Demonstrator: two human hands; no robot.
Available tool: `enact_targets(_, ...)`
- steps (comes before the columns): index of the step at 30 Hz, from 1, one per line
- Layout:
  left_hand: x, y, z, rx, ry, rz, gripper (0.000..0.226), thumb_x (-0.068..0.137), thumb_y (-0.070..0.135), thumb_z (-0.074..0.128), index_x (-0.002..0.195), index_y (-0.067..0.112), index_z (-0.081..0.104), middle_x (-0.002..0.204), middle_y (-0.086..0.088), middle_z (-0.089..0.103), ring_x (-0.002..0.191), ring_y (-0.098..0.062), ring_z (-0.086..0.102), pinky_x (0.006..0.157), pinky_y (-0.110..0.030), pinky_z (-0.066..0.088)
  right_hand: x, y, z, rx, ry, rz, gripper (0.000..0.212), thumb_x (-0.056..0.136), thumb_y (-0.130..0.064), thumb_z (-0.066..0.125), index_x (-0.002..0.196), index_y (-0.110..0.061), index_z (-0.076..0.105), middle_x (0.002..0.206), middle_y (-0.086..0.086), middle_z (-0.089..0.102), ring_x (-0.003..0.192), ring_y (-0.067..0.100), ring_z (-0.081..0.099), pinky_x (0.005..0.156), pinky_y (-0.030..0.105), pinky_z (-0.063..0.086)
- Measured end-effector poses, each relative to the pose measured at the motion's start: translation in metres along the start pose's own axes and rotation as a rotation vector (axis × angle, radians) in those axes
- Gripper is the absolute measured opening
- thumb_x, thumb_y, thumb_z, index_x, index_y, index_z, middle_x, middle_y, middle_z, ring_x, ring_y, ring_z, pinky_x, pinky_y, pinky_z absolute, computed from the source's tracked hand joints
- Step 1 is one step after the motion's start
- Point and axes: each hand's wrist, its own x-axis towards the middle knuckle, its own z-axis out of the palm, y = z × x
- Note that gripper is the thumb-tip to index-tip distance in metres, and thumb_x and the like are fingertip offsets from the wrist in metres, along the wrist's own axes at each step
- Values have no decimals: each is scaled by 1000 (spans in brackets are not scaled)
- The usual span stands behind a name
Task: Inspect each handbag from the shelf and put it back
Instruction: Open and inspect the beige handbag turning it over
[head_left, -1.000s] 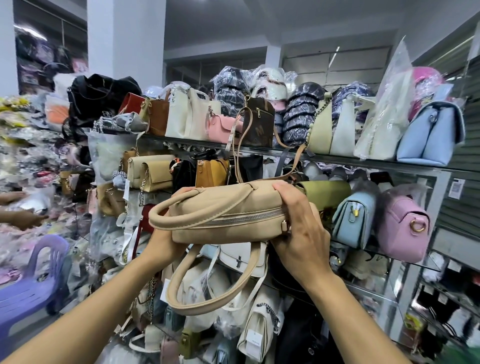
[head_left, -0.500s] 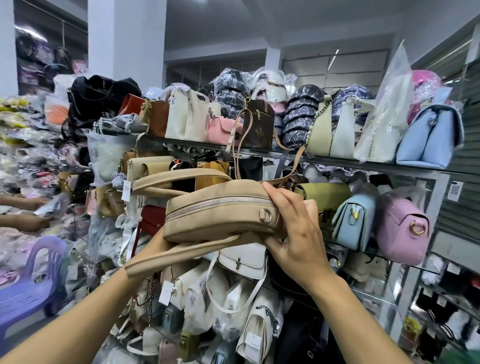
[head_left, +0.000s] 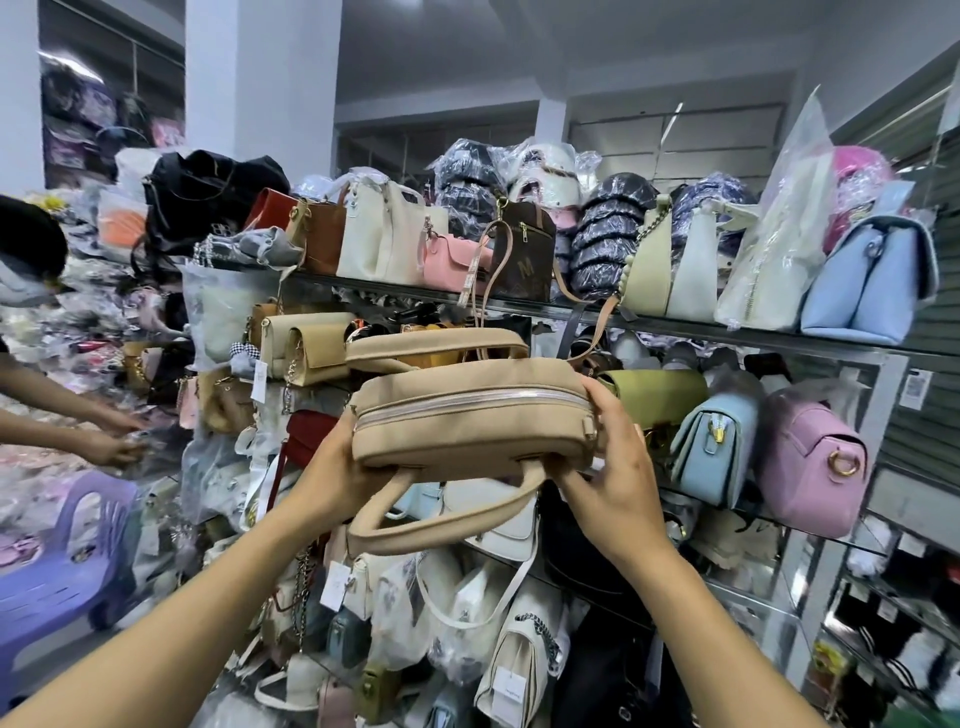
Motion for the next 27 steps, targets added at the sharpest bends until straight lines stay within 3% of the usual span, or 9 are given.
enact_targets(2, 6, 7, 1, 4, 23, 47, 73, 60, 37, 80, 127, 45, 52, 122, 32, 62, 115, 9, 56, 99, -17, 45, -1, 6, -1, 93, 2, 107, 83, 81, -9, 84, 137, -52, 41, 135, -13, 61, 123, 10, 58, 103, 46, 50)
enact_targets(4, 9, 11, 0, 6, 28, 82, 78, 54, 36, 84, 123, 56, 53, 122, 22, 66, 115, 1, 60, 99, -27, 49, -3, 13, -2, 194, -6, 196, 84, 80, -10, 84, 136, -57, 43, 131, -13, 64, 119, 11, 63, 101, 47, 54)
enact_targets(7, 13, 20, 1, 23, 35, 88, 84, 50, 50, 88, 128, 44, 57, 123, 15, 66, 117, -3, 61, 99, -28, 47, -5, 25, -2, 348, -12, 328, 77, 74, -15, 74, 137, -51, 46, 126, -9, 66, 111, 9, 66, 104, 52, 52)
enact_targets(9, 13, 29, 0, 80, 40, 78, 90, 48, 61, 86, 130, 40, 57, 124, 23, 61, 115, 6, 58, 96, -18, 44, -7, 33, -1, 427, -10, 384, 80, 74, -16, 79, 144, -33, 46, 125, 8, 68, 109, 21, 68, 103, 54, 51)
enact_targets(12, 13, 43, -1, 217, 26, 86, 86, 48, 69, 84, 127, 51, 52, 118, 34, 56, 110, 19, 51, 89, -5, 38, -13, 41, 0, 451, -21, 400, 76, 78, 3, 79, 145, -14, 47, 124, 21, 67, 115, 33, 65, 100, 46, 52)
enact_targets(15, 12, 53, 1, 275, 35, 106, 88, 50, 64, 89, 130, 46, 55, 112, 36, 54, 105, 25, 47, 84, 1, 33, -18, 48, 2, 466, -32, 449, 61, 78, 1, 75, 135, -12, 54, 118, 17, 71, 115, 34, 66, 105, 50, 52)
enact_targets(19, 10, 62, 5, 286, 32, 122, 89, 47, 74, 81, 128, 47, 56, 112, 35, 55, 104, 25, 47, 83, 2, 32, -20, 55, 1, 507, -53, 510, 62, 82, 7, 73, 139, -11, 53, 127, 11, 70, 124, 28, 64, 109, 50, 49)
enact_targets(22, 10, 63, 6, 281, 24, 111, 91, 48, 78, 81, 129, 46, 56, 112, 27, 58, 101, 17, 51, 85, -6, 36, -21, 61, 2, 508, -50, 570, 53, 81, -1, 72, 133, -8, 60, 125, 12, 72, 121, 28, 65, 111, 56, 46)
enact_targets(27, 12, 61, 9, 282, 31, 84, 86, 49, 78, 76, 127, 52, 51, 113, 21, 61, 104, 4, 56, 86, -26, 44, -23, 65, 3, 499, -57, 621, 40, 89, 6, 71, 125, -11, 66, 120, 12, 74, 119, 31, 66, 110, 59, 46)
